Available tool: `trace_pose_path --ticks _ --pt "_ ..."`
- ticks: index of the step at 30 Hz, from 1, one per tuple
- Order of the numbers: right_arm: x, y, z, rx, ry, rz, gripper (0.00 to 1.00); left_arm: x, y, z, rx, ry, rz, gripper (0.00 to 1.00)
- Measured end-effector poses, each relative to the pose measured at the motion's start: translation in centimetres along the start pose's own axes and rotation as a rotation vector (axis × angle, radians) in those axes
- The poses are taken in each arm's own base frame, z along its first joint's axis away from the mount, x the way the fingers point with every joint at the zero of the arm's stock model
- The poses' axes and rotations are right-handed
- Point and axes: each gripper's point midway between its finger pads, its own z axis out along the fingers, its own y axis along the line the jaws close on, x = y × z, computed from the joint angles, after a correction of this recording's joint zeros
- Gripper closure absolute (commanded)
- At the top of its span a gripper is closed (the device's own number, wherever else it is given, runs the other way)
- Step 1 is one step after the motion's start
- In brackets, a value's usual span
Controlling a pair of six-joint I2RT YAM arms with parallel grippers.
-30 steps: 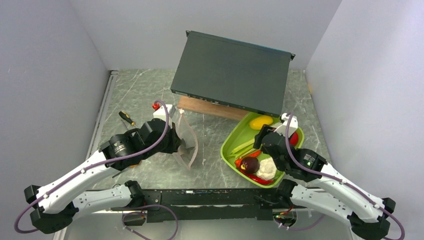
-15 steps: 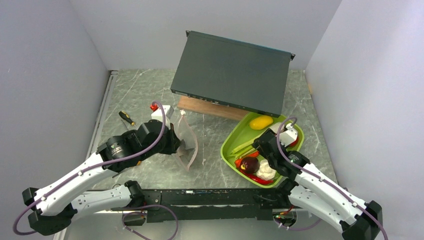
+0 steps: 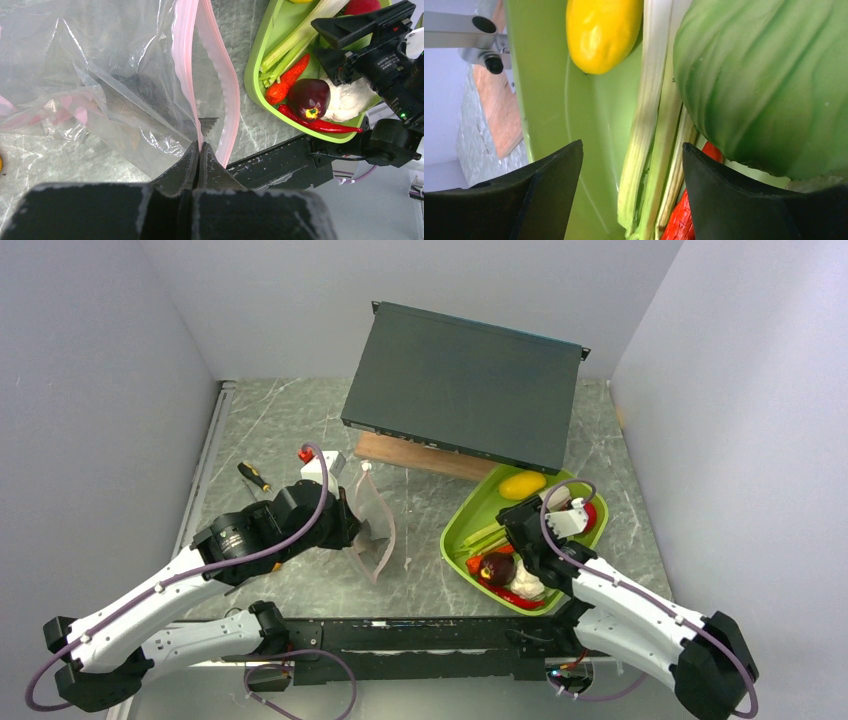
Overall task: Place the food in the zip-top bag and seal the zipper
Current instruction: Pick up the fake vegetable from the bin.
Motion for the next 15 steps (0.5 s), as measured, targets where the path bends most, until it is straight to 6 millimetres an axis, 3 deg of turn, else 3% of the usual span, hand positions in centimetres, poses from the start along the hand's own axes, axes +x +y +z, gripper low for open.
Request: trace_pose_path --ticks 15 --pt "-0.5 -1.6 1.5 0.148 -0.060 0.073 0.26 0.1 0.0 -0.1 0.002 0.003 -0.004 1.00"
